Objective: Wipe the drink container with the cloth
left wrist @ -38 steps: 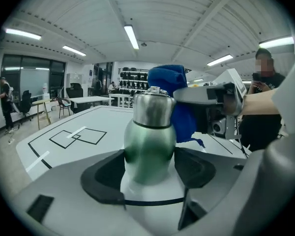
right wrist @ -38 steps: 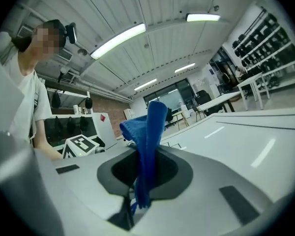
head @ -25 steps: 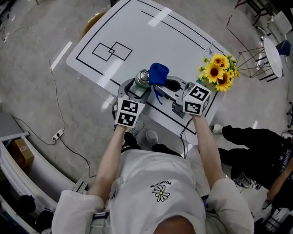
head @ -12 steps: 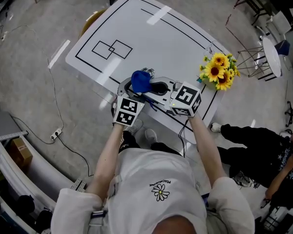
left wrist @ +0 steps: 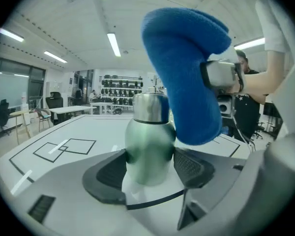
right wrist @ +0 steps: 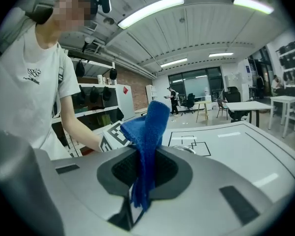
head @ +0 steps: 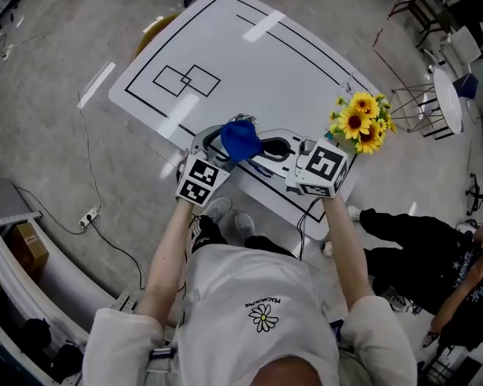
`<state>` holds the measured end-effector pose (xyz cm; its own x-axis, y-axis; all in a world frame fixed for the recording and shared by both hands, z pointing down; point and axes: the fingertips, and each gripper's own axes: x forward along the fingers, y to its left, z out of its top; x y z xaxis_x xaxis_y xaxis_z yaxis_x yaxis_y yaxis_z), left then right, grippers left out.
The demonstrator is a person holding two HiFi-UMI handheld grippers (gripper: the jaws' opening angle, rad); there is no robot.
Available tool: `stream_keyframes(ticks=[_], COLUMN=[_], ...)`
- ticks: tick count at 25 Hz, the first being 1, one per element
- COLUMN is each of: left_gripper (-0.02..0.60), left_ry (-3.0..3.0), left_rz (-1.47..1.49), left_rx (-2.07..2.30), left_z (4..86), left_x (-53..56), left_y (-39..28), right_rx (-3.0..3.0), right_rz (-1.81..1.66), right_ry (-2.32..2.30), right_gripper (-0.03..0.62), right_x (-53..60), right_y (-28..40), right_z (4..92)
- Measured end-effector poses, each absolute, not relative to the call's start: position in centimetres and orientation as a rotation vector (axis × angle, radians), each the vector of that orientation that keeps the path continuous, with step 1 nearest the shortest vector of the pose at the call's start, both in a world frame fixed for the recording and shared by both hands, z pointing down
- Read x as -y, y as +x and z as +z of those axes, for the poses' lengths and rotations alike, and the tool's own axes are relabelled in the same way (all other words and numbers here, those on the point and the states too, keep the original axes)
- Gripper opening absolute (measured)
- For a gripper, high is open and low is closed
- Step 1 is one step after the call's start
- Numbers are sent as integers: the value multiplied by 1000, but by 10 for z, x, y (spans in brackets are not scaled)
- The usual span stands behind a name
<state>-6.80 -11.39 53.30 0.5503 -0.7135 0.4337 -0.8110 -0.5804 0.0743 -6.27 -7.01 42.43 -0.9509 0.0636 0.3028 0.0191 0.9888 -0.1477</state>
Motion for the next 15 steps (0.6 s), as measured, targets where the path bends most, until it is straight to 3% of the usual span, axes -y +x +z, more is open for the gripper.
stream_keyframes(ticks=[7, 15], left_gripper=[299, 299], left_ry=[2656, 2671], left_rz=[600, 608], left_rx=[991, 955], left_z=[531, 533], left_x=[112, 111], left_y=[-67, -70], right_rx=[2821, 2781], right_rz=[8, -94], right_ry=[-75, -365], right_gripper=[41, 41], right_x=[110, 131], right_y=[-33, -64], right_z=[390, 376])
